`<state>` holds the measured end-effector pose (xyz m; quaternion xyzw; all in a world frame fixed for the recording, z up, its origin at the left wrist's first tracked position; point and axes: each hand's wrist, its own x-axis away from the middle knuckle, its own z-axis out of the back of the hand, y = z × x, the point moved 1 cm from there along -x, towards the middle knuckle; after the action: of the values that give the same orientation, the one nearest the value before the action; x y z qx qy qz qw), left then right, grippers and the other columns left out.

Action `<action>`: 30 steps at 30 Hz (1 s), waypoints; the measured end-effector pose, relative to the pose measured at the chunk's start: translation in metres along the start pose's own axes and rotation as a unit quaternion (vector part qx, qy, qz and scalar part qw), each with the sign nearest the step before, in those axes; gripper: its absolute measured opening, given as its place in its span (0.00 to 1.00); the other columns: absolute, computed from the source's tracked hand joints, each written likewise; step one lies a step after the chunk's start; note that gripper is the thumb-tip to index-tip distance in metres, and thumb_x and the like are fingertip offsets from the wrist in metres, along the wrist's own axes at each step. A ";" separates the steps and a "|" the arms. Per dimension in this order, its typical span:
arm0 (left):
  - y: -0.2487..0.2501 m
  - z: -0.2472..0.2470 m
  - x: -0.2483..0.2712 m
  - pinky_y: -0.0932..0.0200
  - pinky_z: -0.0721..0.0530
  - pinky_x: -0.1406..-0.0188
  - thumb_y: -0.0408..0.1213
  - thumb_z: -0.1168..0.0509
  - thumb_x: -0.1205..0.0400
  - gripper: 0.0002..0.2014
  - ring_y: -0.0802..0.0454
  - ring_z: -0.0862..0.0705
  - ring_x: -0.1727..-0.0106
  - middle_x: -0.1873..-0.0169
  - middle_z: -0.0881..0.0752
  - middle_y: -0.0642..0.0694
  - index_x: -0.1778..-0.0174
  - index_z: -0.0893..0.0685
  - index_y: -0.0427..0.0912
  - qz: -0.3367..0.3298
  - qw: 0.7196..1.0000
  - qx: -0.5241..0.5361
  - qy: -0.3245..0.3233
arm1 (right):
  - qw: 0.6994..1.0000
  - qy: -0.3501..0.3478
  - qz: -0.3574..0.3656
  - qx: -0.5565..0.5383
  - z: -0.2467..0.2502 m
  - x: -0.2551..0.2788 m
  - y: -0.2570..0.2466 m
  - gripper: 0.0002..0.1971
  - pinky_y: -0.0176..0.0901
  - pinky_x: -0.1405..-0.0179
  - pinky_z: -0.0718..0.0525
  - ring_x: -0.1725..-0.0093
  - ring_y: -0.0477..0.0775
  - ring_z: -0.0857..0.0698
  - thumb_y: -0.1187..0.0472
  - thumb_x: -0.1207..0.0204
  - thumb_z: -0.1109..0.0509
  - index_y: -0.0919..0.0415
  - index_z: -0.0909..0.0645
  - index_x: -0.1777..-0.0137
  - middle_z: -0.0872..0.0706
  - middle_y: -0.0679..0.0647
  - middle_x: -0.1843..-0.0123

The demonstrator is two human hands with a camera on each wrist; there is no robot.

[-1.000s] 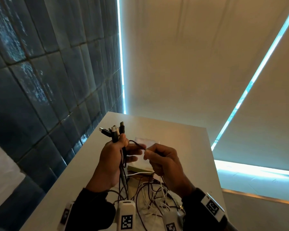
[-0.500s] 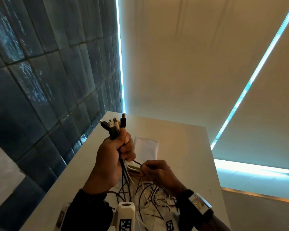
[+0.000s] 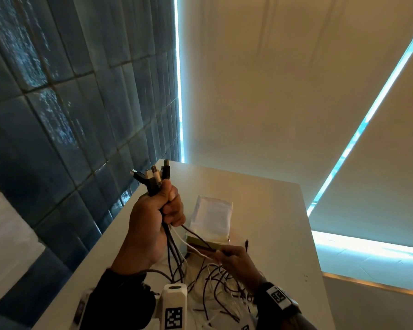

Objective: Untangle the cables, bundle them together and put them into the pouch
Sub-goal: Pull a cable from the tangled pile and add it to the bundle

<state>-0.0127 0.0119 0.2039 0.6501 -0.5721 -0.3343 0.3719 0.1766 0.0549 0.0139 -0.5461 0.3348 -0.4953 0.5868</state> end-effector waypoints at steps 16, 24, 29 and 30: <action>-0.031 -0.002 -0.011 0.60 0.29 0.77 0.40 0.49 0.11 0.17 0.48 0.22 0.75 0.67 0.11 0.34 0.65 0.29 0.40 0.083 0.985 -0.138 0.055 | 0.976 0.009 0.132 -0.174 0.001 0.032 -0.129 0.10 0.34 0.81 0.38 0.80 0.44 0.38 0.66 0.23 0.30 0.75 0.19 0.60 0.32 0.47 0.79; -0.022 -0.005 -0.009 0.49 0.16 0.60 0.43 0.50 0.12 0.18 0.45 0.16 0.69 0.64 0.13 0.35 0.67 0.29 0.41 0.107 0.993 0.058 0.012 | 0.981 -0.105 0.117 -0.111 -0.006 0.044 -0.109 0.06 0.25 0.73 0.28 0.74 0.37 0.23 0.68 0.22 0.31 0.68 0.14 0.57 0.15 0.46 0.70; -0.012 -0.004 -0.014 0.62 0.31 0.80 0.45 0.48 0.15 0.17 0.56 0.35 0.79 0.76 0.26 0.48 0.69 0.30 0.44 0.060 0.993 0.102 -0.009 | 0.983 -0.069 0.028 -0.171 -0.002 0.030 -0.087 0.07 0.26 0.72 0.23 0.75 0.39 0.19 0.73 0.22 0.33 0.72 0.16 0.60 0.15 0.47 0.74; -0.011 -0.004 -0.014 0.63 0.33 0.80 0.45 0.47 0.16 0.16 0.56 0.36 0.79 0.77 0.28 0.50 0.69 0.30 0.44 0.052 0.994 0.100 -0.012 | 0.985 -0.056 0.031 -0.158 -0.002 0.025 -0.081 0.07 0.31 0.66 0.20 0.70 0.45 0.17 0.70 0.23 0.31 0.69 0.14 0.61 0.14 0.50 0.72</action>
<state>-0.0054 0.0267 0.1961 0.6495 -0.6398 -0.2637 0.3150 0.1647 0.0380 0.0956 -0.6485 0.3917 -0.3863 0.5261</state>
